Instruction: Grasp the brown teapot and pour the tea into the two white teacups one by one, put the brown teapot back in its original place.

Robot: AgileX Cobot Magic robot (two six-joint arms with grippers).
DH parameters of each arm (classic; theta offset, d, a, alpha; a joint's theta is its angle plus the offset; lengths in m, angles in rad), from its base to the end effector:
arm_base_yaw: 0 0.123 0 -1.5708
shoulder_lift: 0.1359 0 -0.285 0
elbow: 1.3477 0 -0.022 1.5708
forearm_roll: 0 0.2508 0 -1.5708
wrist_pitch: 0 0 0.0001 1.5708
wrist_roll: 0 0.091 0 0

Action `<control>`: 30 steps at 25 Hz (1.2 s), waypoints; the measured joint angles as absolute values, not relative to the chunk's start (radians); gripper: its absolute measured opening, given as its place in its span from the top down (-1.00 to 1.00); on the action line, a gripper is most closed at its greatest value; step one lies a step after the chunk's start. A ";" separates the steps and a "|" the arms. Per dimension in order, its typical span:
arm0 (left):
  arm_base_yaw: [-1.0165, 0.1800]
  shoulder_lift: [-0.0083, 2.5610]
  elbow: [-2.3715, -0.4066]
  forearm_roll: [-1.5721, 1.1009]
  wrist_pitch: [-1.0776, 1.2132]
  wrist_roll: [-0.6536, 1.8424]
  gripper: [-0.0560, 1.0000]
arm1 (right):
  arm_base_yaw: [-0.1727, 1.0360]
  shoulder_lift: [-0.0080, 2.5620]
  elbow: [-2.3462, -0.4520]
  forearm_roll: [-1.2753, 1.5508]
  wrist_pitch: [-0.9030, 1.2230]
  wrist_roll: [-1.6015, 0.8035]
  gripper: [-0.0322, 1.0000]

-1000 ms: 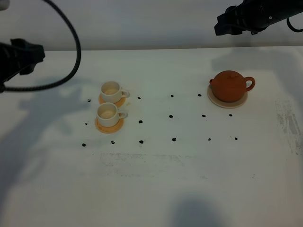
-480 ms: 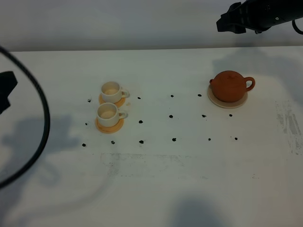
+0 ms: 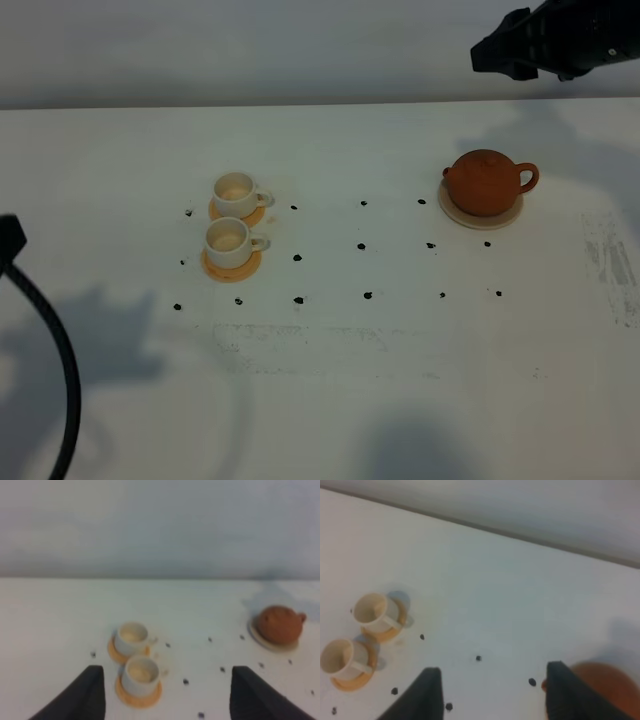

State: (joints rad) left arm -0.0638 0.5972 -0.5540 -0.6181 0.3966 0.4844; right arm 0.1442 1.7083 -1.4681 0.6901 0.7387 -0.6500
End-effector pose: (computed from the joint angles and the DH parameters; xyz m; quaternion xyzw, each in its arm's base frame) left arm 0.1213 -0.0282 0.3217 0.0547 0.7962 -0.1374 0.5866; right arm 0.3778 0.0943 0.3239 -0.1957 0.8801 0.2101 0.3780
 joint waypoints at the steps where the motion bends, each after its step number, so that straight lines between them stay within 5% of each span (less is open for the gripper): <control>1: -0.064 0.581 -0.554 -0.577 0.427 0.455 -0.09 | 0.144 1.691 -1.447 0.690 0.733 -0.652 0.01; 14: -0.064 0.270 -0.554 -0.151 0.798 0.118 -0.09 | 0.144 1.489 -1.225 0.709 0.675 -0.673 0.01; 30: -0.064 0.031 -0.462 -0.072 1.054 0.067 -0.09 | 0.144 1.253 -1.008 0.741 0.685 -0.702 0.01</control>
State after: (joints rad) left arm -0.0638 0.0315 -0.4617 -0.0722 1.0539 0.0671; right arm 0.1442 1.2528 -1.0076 0.7410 0.6854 -0.7023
